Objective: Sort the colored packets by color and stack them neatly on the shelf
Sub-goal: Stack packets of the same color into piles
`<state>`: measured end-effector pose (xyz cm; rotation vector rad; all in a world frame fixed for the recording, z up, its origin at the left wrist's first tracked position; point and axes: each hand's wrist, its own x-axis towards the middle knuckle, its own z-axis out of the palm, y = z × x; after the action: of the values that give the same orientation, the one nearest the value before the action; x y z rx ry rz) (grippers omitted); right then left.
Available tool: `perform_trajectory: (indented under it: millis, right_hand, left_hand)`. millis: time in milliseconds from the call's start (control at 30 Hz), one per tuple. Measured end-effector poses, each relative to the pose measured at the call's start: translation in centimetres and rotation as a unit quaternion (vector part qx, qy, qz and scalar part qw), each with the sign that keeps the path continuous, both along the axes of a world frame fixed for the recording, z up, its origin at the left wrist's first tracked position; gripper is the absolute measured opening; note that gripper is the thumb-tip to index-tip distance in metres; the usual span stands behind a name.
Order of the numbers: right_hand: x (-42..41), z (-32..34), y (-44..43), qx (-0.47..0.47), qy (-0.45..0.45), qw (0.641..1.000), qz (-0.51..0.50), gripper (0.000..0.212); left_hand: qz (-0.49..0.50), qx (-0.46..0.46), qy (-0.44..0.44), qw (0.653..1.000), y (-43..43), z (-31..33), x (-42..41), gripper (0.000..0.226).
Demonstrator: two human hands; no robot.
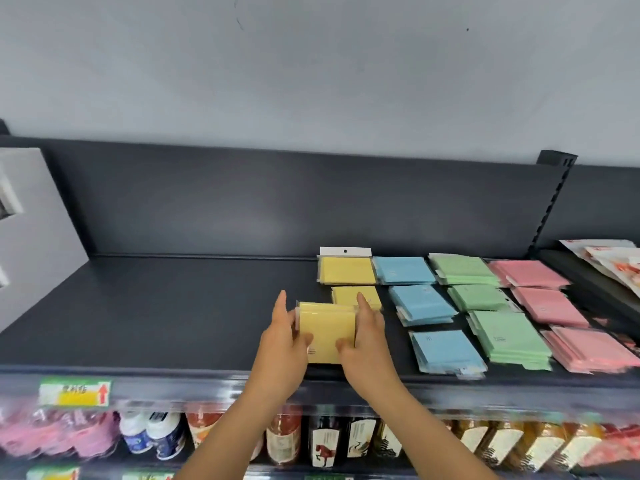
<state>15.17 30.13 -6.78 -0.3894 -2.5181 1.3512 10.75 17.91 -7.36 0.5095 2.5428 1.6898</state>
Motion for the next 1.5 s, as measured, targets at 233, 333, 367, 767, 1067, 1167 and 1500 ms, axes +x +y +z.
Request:
perform_trajectory:
  millis: [233,333,367,767,1067,1167,1500]
  right_hand:
    - [-0.9,0.1,-1.3,-0.017,0.088,0.994,0.06,0.041]
    - [-0.9,-1.0,-1.1,-0.014,0.033,0.996,0.079,0.038]
    - [-0.9,-1.3,-1.0,-0.009,0.025,0.996,0.082,0.039]
    - [-1.0,-1.7,-0.7,-0.001,0.036,0.995,0.091,0.041]
    - [-2.1,-1.4,-0.9,0.003,0.011,0.995,0.102,0.048]
    - [-3.2,-1.3,-2.1,-0.017,-0.028,0.994,0.104,0.053]
    - [-11.5,0.0,-14.2,-0.058,-0.09,0.988,0.115,0.066]
  left_hand:
    - [0.045,-0.019,0.1,0.994,-2.9,0.8,-0.5,0.044]
    - [0.037,-0.094,0.076,0.992,-3.3,0.1,-0.7,0.038]
    - [0.032,-0.115,0.066,0.991,-3.3,-0.3,-0.8,0.036]
    - [0.039,-0.143,0.067,0.987,-2.8,-1.2,-0.7,0.017]
    - [0.052,-0.155,0.076,0.984,-3.8,-1.5,-0.9,0.026]
    - [0.037,-0.153,0.07,0.985,-5.3,-1.3,-1.7,0.025]
    - [0.025,-0.14,0.027,0.989,-18.5,-0.6,-10.0,0.019]
